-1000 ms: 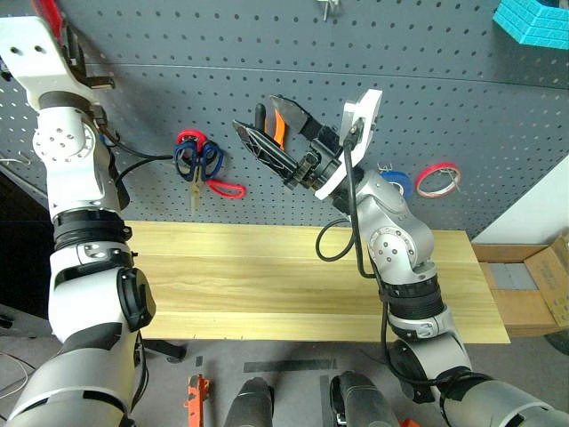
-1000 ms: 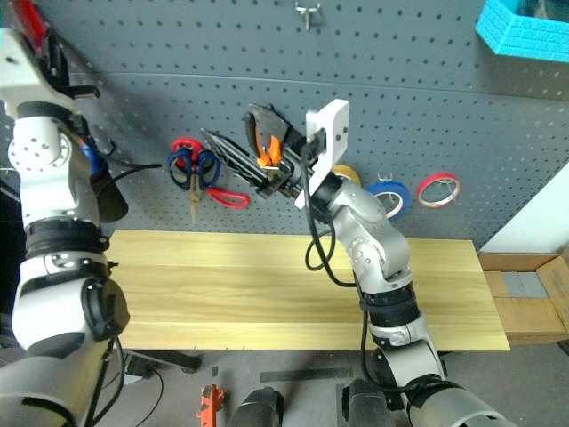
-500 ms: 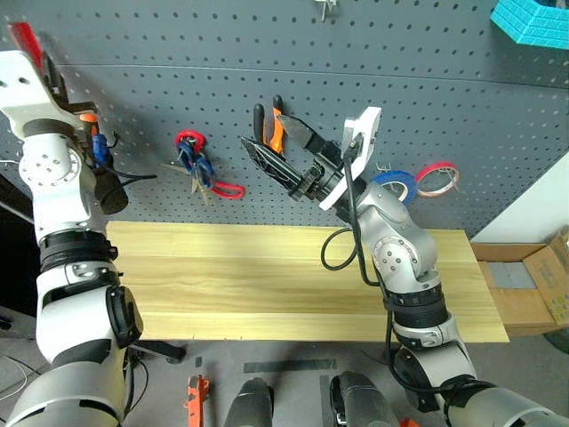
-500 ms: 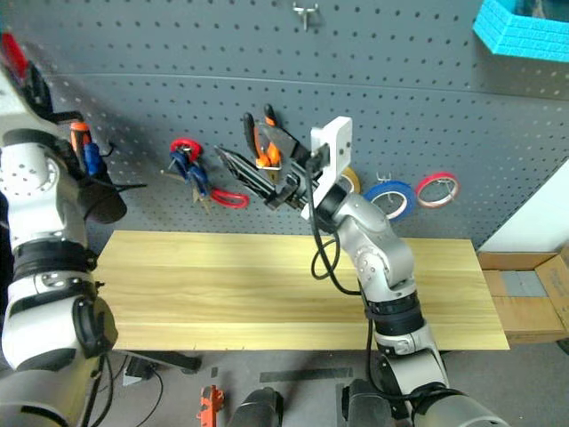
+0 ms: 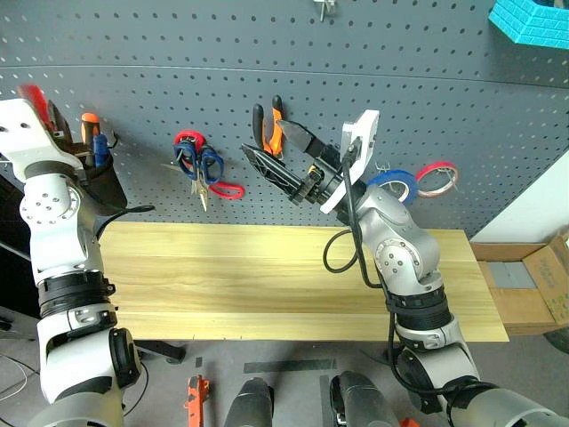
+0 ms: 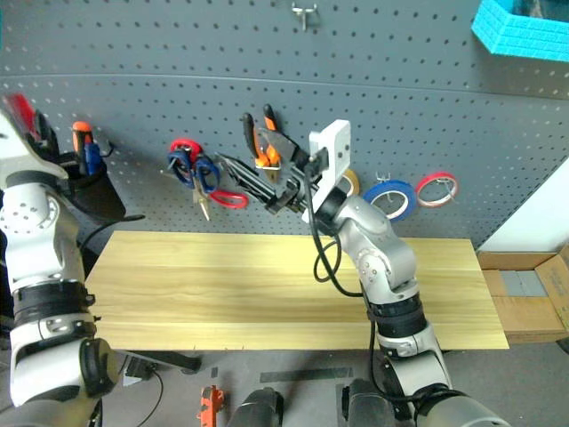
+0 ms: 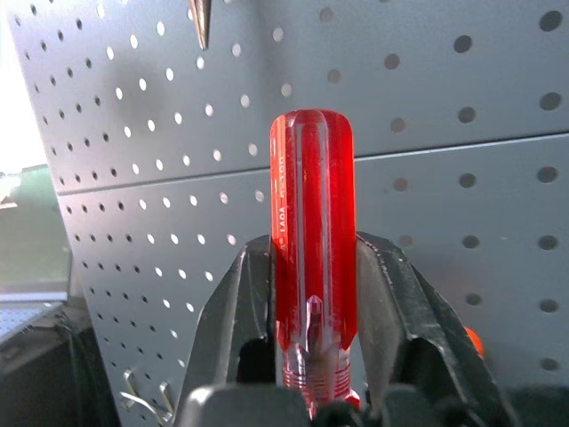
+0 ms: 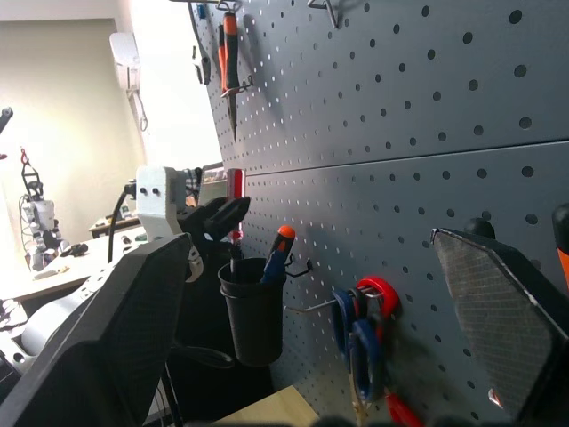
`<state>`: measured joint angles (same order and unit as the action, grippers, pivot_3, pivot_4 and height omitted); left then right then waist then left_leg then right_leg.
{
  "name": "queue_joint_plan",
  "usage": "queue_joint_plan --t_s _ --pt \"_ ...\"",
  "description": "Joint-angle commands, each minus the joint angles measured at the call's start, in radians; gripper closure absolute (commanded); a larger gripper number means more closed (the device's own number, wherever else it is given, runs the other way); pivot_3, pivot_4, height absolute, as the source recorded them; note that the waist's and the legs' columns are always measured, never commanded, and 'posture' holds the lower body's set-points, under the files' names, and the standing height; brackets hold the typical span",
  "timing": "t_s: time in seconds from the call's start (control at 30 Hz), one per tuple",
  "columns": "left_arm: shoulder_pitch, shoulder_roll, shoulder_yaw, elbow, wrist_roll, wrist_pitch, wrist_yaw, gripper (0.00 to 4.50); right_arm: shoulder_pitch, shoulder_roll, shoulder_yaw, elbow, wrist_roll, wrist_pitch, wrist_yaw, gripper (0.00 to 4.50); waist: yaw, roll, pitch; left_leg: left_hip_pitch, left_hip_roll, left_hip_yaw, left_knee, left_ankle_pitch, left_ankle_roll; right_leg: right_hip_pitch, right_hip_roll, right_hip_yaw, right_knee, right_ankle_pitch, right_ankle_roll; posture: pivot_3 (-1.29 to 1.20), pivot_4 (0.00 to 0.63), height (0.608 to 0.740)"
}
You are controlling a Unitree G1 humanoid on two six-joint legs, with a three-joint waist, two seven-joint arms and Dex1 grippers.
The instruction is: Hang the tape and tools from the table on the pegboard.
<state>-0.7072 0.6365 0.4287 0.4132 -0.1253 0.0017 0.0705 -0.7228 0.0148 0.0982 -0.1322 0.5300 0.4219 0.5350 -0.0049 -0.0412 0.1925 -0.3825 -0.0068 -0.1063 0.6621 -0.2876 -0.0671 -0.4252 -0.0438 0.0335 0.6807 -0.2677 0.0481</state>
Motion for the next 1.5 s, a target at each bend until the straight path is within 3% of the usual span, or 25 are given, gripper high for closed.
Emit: queue_joint_plan --t_s 0.03,0.2,0.33,0.53,0.73,0.93,1.07,1.17,1.27,1.5 --pt "-0.007 0.011 0.023 -0.058 -0.022 0.002 -0.009 1.61 -0.01 0.0 -0.007 -0.036 0.014 -0.003 0.001 0.0 0.001 0.0 0.0 0.0 0.0 0.0 0.0 0.0 0.0 0.0 0.0 0.0 0.0 0.0 0.0 0.12 0.175 0.74" --pt "-0.006 0.002 0.021 -0.079 -0.027 0.019 -0.003 0.03 -0.012 -0.003 -0.01 -0.034 0.012 -0.003 0.0 0.0 0.002 0.0 0.0 0.0 0.0 0.0 0.0 0.0 0.0 0.0 0.0 0.0 0.0 0.0 0.0 0.11 0.18 0.74" --pt "-0.002 -0.019 0.017 -0.118 -0.052 0.034 -0.024 0.03 -0.005 -0.012 -0.009 -0.044 0.011 -0.002 0.001 0.0 0.002 0.0 0.0 0.0 0.0 0.0 0.0 0.0 0.0 0.0 0.0 0.0 0.0 0.0 0.0 0.11 0.183 0.74" --pt "0.073 -0.097 0.008 -0.321 -0.163 0.114 -0.101 0.03 0.023 -0.046 -0.009 -0.083 0.017 0.011 0.007 0.0 0.002 0.0 0.0 0.0 0.0 0.0 0.0 0.0 0.0 0.0 0.0 0.0 0.0 0.0 0.0 0.1 0.183 0.74" --pt "0.207 -0.204 -0.149 -0.741 -0.188 0.28 -0.1 0.03 0.106 -0.114 -0.027 -0.193 0.024 0.06 -0.03 0.0 0.009 0.001 0.0 -0.001 0.0 0.0 0.0 -0.001 0.001 0.001 -0.001 0.001 -0.001 0.0 0.0 0.09 0.176 0.74" --pt "0.42 -0.388 -0.357 -1.003 -0.185 0.424 -0.05 0.03 0.361 -0.194 -0.007 -0.392 -0.083 0.092 -0.157 0.0 0.008 0.003 -0.001 0.002 -0.001 0.0 0.0 -0.003 0.005 0.004 -0.002 0.004 -0.002 0.0 0.0 0.07 0.156 0.74" --pt "0.535 -0.438 -0.411 -0.984 -0.158 0.44 -0.058 0.03 0.457 -0.23 -0.009 -0.418 -0.199 0.083 -0.259 0.0 -0.004 0.003 -0.001 0.003 0.001 0.004 0.001 -0.003 0.006 0.004 0.001 0.006 0.0 0.0 0.0 0.04 0.138 0.74" --pt "0.603 -0.422 -0.47 -0.854 -0.109 0.531 -0.071 0.03 0.529 -0.27 -0.023 -0.38 -0.312 0.069 -0.332 0.0 -0.001 0.013 -0.01 0.007 0.002 0.002 0.001 -0.003 0.005 0.008 0.003 0.005 0.0 0.0 0.0 0.02 0.122 0.74" --pt "0.637 -0.46 -0.421 -0.718 -0.127 0.525 -0.067 0.03 0.604 -0.248 -0.069 -0.323 -0.343 0.055 -0.392 0.0 -0.003 0.018 -0.017 0.02 0.001 0.004 -0.001 -0.003 0.006 0.022 0.003 0.006 -0.003 -0.002 0.001 0.0 0.108 0.74" --pt "0.574 -0.379 -0.341 -0.486 -0.062 0.449 -0.095 0.03 0.7 -0.237 -0.14 -0.188 -0.459 0.098 -0.526 0.0 -0.014 0.018 -0.039 0.019 0.002 0.004 0.0 -0.003 0.006 0.021 0.004 0.006 -0.002 -0.002 0.001 -0.01 0.074 0.74"
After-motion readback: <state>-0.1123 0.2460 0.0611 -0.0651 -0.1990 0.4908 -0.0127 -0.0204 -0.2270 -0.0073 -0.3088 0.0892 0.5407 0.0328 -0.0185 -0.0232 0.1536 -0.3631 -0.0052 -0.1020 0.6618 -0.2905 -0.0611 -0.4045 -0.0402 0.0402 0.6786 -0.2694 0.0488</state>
